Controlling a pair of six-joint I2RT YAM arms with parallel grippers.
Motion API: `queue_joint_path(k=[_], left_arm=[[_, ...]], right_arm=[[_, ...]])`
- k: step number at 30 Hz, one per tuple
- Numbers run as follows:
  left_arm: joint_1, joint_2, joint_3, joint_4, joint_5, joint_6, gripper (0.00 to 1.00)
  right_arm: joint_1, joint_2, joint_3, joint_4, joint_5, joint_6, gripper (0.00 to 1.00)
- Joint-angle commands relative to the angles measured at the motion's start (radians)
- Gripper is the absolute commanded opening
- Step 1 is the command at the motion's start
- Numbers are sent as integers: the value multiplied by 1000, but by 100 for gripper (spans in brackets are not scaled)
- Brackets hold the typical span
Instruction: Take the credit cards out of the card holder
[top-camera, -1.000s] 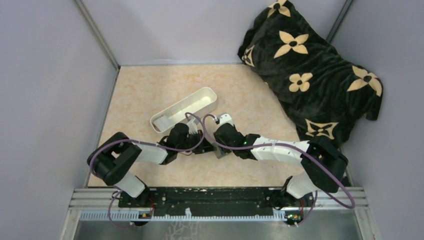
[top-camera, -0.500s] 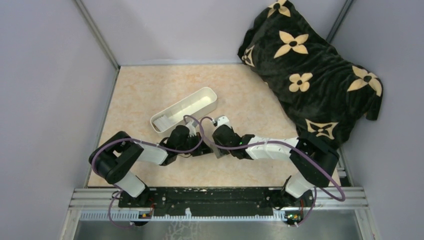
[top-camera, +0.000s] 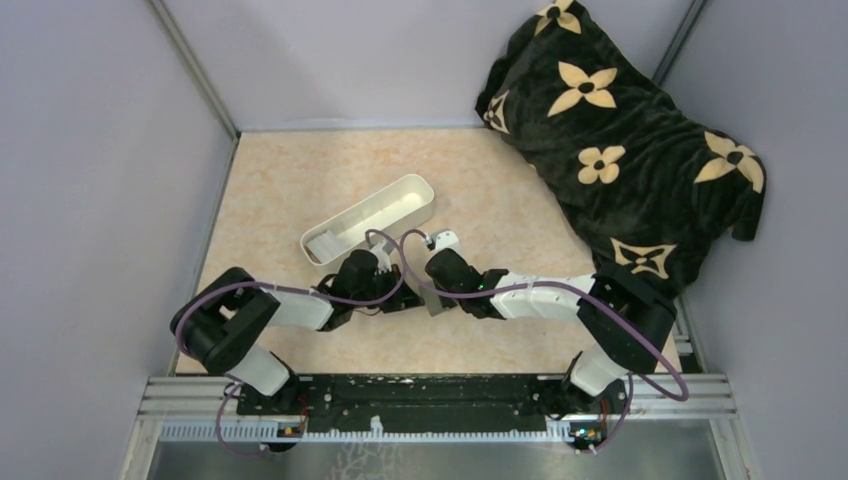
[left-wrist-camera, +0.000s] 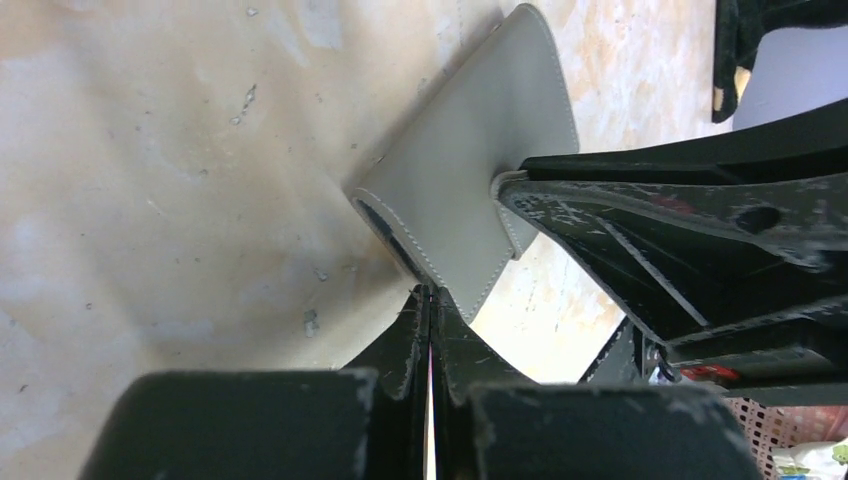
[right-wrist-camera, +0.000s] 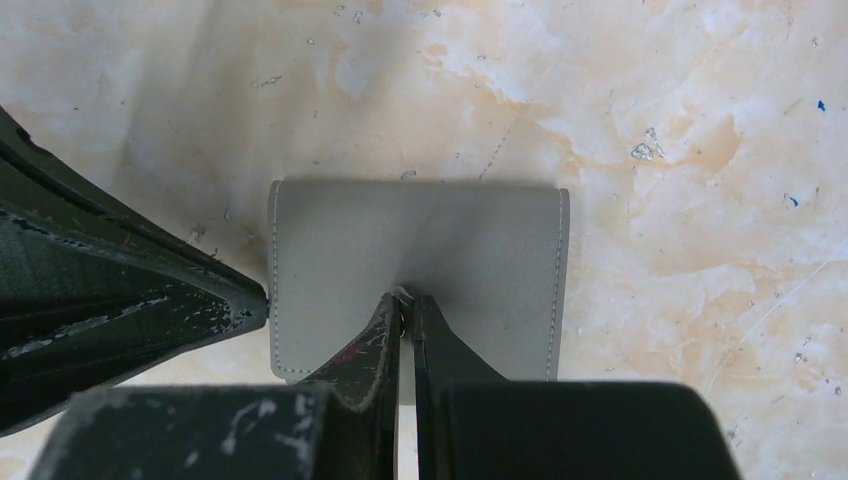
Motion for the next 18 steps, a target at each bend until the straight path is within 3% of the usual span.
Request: queue_joint_path(k=[1,9,18], left_arm=[[-7,-64,38,-30,-7,12,0],[-8,-111,126,-147,-23,14,0],[-8,-47,156,-119,-14,-9,0]], right_arm=[[9,21,-19,-9,-13,20,0],[9,-87,-74,58,-25,4,0],[8,-275,-163,148,-42,-30,0]])
